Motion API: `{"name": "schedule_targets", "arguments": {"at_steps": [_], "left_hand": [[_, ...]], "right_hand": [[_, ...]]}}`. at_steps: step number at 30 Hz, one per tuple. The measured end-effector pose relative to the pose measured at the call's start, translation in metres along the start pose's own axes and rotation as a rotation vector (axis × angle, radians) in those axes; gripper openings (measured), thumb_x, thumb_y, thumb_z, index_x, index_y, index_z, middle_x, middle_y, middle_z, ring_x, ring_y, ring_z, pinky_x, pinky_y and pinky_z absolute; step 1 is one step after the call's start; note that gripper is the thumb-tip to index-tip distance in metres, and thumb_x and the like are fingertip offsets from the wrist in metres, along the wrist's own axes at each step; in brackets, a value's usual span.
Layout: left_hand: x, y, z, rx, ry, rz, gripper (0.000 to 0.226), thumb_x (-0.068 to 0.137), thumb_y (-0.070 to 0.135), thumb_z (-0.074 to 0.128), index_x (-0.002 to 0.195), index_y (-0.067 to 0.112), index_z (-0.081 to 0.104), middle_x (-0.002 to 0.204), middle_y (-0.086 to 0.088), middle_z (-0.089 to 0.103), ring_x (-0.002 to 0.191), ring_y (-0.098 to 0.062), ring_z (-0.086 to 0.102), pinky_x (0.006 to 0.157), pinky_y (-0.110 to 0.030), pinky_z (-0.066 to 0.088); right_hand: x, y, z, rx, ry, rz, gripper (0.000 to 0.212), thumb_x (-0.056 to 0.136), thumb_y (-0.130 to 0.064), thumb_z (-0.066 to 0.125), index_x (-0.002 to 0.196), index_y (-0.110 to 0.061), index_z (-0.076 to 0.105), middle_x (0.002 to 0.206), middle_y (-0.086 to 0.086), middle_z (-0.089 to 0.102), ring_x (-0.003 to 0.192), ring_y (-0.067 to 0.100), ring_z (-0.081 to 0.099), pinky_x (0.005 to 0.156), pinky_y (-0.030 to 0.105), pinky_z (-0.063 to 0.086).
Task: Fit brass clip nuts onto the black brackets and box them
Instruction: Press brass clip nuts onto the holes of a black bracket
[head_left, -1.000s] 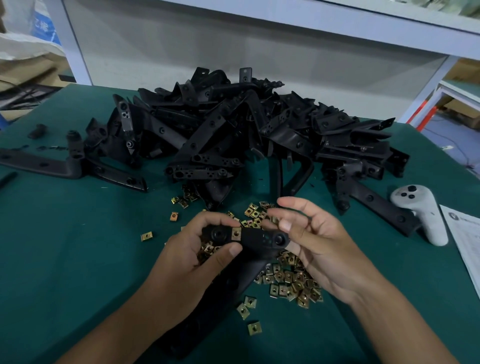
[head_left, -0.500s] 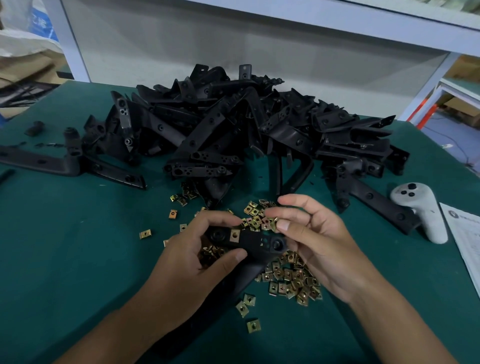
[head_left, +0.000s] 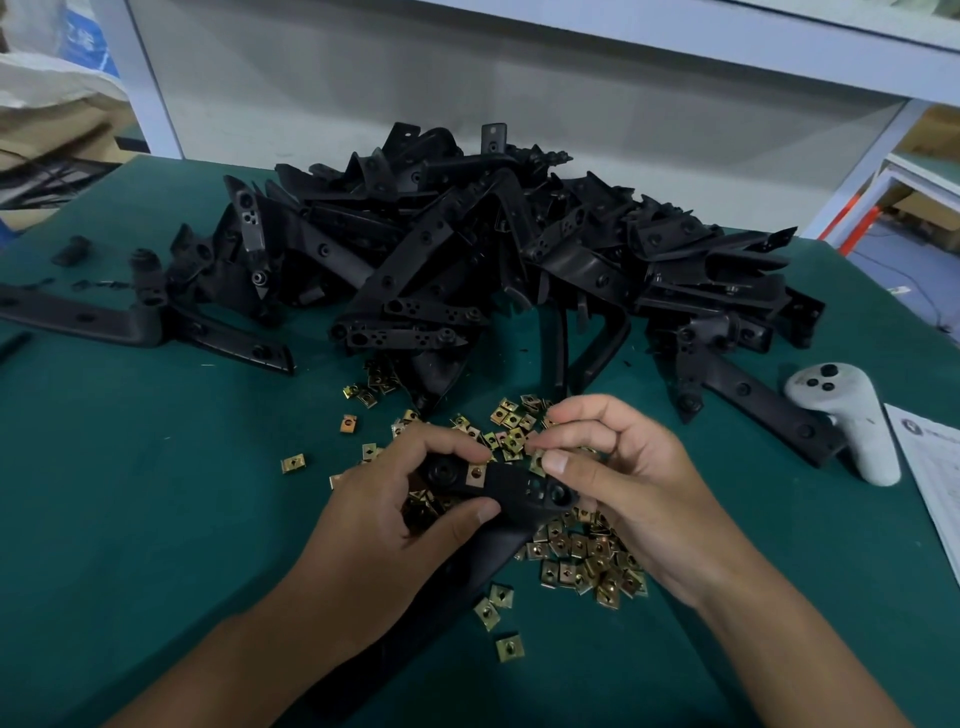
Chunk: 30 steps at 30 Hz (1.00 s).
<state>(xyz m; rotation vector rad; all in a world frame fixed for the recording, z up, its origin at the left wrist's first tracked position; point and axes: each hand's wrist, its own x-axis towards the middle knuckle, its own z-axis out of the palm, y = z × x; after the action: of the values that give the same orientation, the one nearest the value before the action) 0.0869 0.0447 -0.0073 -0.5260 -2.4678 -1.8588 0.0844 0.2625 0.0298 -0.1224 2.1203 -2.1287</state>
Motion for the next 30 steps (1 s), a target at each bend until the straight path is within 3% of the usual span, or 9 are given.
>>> {"name": "schedule_targets", "arguments": {"at_steps": [5, 9, 12, 14, 17, 23, 28, 30], "left_hand": [[-0.0002, -0.0009, -0.0002, 0.018, -0.01, 0.014, 0.028, 0.078, 0.052, 0.066, 0.104, 0.052, 0.058, 0.092, 0.019, 0.072, 0.075, -0.005, 0.067, 0.068, -0.024, 0.05], [-0.0003, -0.0001, 0.0001, 0.013, -0.015, 0.033, 0.025, 0.079, 0.048, 0.068, 0.102, 0.05, 0.059, 0.083, 0.018, 0.071, 0.063, 0.0, 0.062, 0.057, -0.014, 0.046], [-0.0003, 0.0012, 0.0002, 0.032, -0.015, 0.047, 0.025, 0.08, 0.046, 0.068, 0.102, 0.049, 0.059, 0.081, 0.019, 0.07, 0.06, 0.004, 0.06, 0.055, -0.008, 0.042], [-0.0003, 0.0016, 0.0, 0.033, -0.007, 0.046, 0.025, 0.08, 0.046, 0.068, 0.103, 0.049, 0.059, 0.081, 0.022, 0.069, 0.061, 0.007, 0.06, 0.059, -0.01, 0.044], [-0.0006, 0.0004, -0.0001, 0.041, 0.01, 0.037, 0.027, 0.078, 0.051, 0.066, 0.104, 0.051, 0.058, 0.085, 0.025, 0.07, 0.065, 0.008, 0.06, 0.065, -0.025, 0.044], [0.0004, -0.0016, 0.0003, 0.025, 0.042, 0.037, 0.024, 0.084, 0.051, 0.075, 0.101, 0.05, 0.06, 0.083, 0.02, 0.07, 0.067, -0.001, 0.063, 0.06, -0.011, 0.044], [0.0017, -0.0024, -0.0004, 0.014, 0.064, 0.038, 0.027, 0.079, 0.045, 0.073, 0.102, 0.051, 0.06, 0.084, 0.018, 0.07, 0.069, -0.007, 0.065, 0.061, -0.018, 0.049], [0.0013, -0.0024, -0.0008, 0.002, 0.069, 0.048, 0.027, 0.079, 0.048, 0.073, 0.103, 0.05, 0.06, 0.082, 0.019, 0.069, 0.067, -0.004, 0.064, 0.06, -0.014, 0.047]], "right_hand": [[0.0003, -0.0003, -0.0025, -0.039, -0.015, -0.01, 0.021, 0.077, -0.031, 0.08, 0.097, -0.033, 0.073, 0.104, 0.004, 0.078, 0.08, 0.002, 0.068, 0.059, 0.013, 0.048], [0.0003, 0.0018, -0.0042, -0.057, -0.003, -0.008, 0.019, 0.08, -0.019, 0.078, 0.093, -0.032, 0.074, 0.101, 0.006, 0.078, 0.078, 0.001, 0.068, 0.059, 0.012, 0.048], [-0.0001, 0.0026, -0.0049, -0.044, -0.006, 0.026, 0.019, 0.074, -0.026, 0.082, 0.091, -0.032, 0.075, 0.102, 0.006, 0.078, 0.076, 0.003, 0.066, 0.056, 0.013, 0.046], [-0.0001, 0.0024, -0.0051, -0.047, -0.007, 0.022, 0.022, 0.071, -0.034, 0.082, 0.091, -0.032, 0.075, 0.102, 0.006, 0.078, 0.077, 0.005, 0.067, 0.056, 0.014, 0.046], [-0.0002, 0.0014, -0.0046, -0.085, 0.0, -0.039, 0.017, 0.075, -0.034, 0.08, 0.091, -0.033, 0.074, 0.099, 0.005, 0.079, 0.077, 0.006, 0.068, 0.057, 0.015, 0.047], [-0.0034, 0.0004, -0.0021, -0.163, 0.016, -0.188, 0.009, 0.09, -0.017, 0.072, 0.095, -0.024, 0.072, 0.091, 0.002, 0.079, 0.08, 0.001, 0.071, 0.069, 0.012, 0.051], [-0.0046, -0.0004, 0.0017, -0.184, -0.015, -0.232, 0.006, 0.092, -0.023, 0.072, 0.097, -0.026, 0.072, 0.093, 0.002, 0.078, 0.083, 0.009, 0.072, 0.074, 0.018, 0.054], [-0.0058, -0.001, 0.0027, -0.188, -0.026, -0.24, 0.009, 0.09, -0.029, 0.07, 0.098, -0.026, 0.072, 0.094, 0.003, 0.078, 0.086, 0.011, 0.072, 0.076, 0.019, 0.054]]}}
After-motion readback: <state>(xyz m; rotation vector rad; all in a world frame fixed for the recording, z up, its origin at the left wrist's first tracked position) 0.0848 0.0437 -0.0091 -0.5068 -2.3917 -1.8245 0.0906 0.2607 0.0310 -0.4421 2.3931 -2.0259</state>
